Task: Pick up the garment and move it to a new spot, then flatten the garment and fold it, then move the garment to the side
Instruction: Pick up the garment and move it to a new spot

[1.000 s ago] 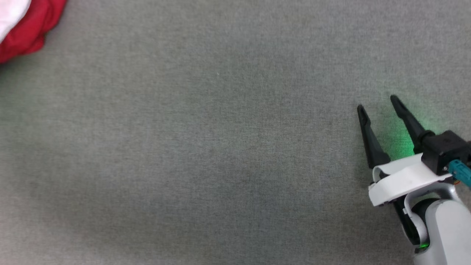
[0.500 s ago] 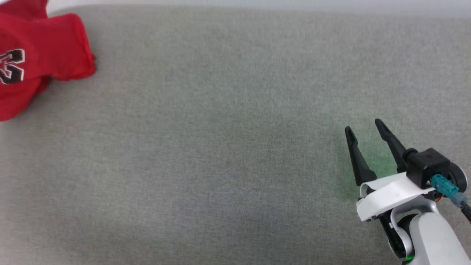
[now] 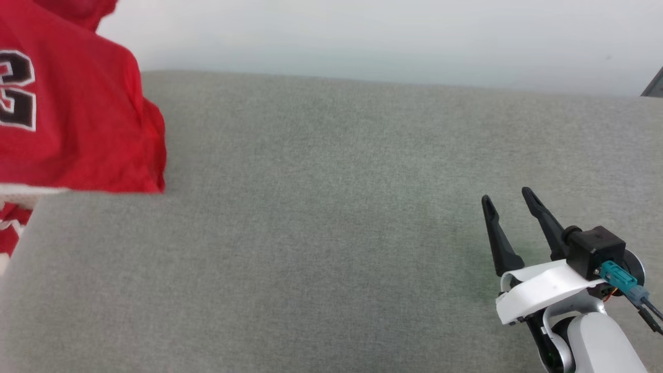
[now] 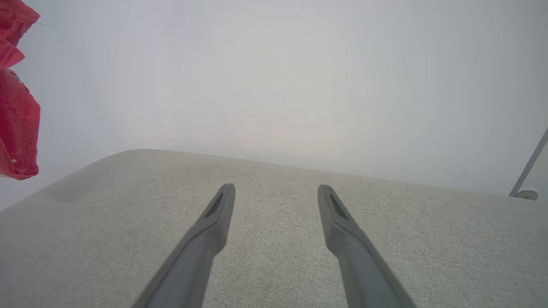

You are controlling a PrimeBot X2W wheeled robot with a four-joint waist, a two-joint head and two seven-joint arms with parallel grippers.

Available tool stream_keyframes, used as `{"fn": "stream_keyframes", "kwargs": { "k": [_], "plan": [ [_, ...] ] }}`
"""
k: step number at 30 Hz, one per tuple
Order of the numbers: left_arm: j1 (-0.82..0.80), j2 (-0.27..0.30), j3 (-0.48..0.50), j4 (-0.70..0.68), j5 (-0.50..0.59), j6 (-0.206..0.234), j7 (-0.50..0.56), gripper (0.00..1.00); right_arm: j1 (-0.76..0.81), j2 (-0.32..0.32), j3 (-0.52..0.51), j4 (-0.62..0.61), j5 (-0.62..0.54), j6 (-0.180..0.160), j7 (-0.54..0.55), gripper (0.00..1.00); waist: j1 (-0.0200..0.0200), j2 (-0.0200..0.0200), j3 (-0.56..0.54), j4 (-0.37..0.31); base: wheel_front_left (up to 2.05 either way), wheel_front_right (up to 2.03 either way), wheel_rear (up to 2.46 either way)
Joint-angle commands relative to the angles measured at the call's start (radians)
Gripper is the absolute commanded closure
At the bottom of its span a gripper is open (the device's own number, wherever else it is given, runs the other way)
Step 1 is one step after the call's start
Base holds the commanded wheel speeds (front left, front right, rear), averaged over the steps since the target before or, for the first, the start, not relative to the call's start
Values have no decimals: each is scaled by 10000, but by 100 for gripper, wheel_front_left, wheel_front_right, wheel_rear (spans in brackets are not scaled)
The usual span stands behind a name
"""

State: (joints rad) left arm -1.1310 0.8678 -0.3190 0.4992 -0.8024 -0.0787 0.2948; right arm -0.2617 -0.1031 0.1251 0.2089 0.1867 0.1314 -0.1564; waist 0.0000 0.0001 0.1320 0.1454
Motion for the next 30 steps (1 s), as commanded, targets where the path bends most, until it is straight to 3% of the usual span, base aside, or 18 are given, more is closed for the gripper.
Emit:
{"fn": "stream_keyframes", "kwargs": {
  "k": [1,7,16,23,30],
  "plan": [
    [262,114,69,-497,-132,163,175,100,45,22,-83,51,136,-14,-99,0,0,-1,-223,-183,0,0,0],
    [1122,536,270,-2738,-526,864,999,100,24,-9,-413,161,135,-14,-230,0,0,-1,-327,-656,0,0,0],
    [2194,532,10,-5624,-796,1866,2023,100,55,-83,-1239,225,-92,-14,-404,0,0,-1,-260,-1477,0,0,0],
    [2522,-162,-853,-7252,-478,2478,2506,100,-51,49,-1898,407,-354,-14,-506,0,0,-1,-68,-2317,0,0,0],
    [2926,-921,-1816,-7774,-196,2824,2749,100,-16,208,-2111,645,-503,-14,-663,0,0,-1,226,-2999,0,0,0]
  ]
}}
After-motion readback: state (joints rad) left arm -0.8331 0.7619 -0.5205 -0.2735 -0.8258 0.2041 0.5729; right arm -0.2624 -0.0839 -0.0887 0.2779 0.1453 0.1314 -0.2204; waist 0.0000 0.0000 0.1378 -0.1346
